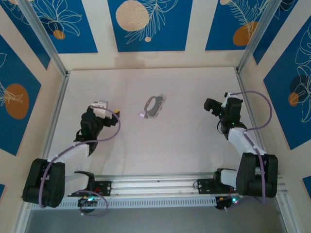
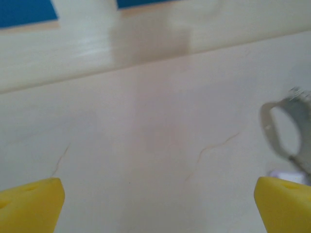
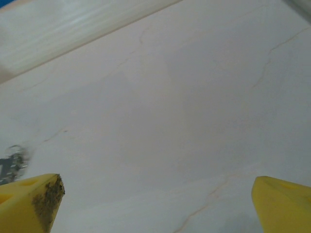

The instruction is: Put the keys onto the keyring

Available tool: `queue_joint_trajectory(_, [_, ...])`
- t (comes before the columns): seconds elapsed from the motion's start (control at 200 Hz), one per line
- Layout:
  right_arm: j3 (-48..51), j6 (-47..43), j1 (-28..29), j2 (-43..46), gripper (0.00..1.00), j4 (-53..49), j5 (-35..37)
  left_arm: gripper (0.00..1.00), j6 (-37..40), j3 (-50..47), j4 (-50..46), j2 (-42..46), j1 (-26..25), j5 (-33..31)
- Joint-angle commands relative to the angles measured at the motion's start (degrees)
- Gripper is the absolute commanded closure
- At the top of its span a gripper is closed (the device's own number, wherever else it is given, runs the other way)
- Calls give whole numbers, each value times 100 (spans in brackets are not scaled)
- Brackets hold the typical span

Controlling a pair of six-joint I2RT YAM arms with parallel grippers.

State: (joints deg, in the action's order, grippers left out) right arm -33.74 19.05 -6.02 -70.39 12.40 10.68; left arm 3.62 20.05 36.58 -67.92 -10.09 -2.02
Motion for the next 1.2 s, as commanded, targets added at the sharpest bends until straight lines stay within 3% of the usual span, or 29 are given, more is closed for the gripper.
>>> queue_joint_trajectory(0.0, [295,-462,7,-134,1,1032,437,1,160,-379,1074,-298,199,-463])
queue_joint_trajectory(0.16, [555,-872,156,-402,0,2172,-1,1,-14,-709,2302,-1118,450,-241])
queue_joint_trajectory(0.26, [351,-895,287,-554,0,1910,-175,1,-62,-587,2513,-1554,581,-3])
queue_joint_trajectory(0.325, [181,-1069,507,-596,1,1404,28,1,-64,-555,2739,-1855,605,80])
queue_joint_trajectory(0.455, [638,-1144,834,-765,1,1810,526,1,-56,-468,2805,-2131,654,259])
queue_joint_trajectory(0.605, [1179,-1327,889,-925,0,3116,346,1,-22,-171,2279,-2137,703,477])
queue_joint_trajectory(0.735, [1649,-1584,1039,-1848,0,4962,206,1,42,16,1916,-2129,701,612])
queue_joint_trajectory(0.795, [1395,-1651,1030,-1633,0,4057,34,1,49,137,1649,-2137,702,639])
queue_joint_trajectory(0.89, [924,-1296,542,-1678,2,3219,-732,1,-48,220,1520,-2155,751,586])
queue_joint_trajectory(0.94, [1039,-1238,457,-1742,2,3576,-867,1,-95,252,1492,-2166,771,548])
queue_joint_trajectory(1.06, [972,-1255,496,-1701,1,3356,-772,1,-102,269,1456,-2180,791,554])
queue_joint_trajectory(1.195, [1028,-1334,655,-1702,1,3485,-392,1,-107,271,1455,-2183,789,552])
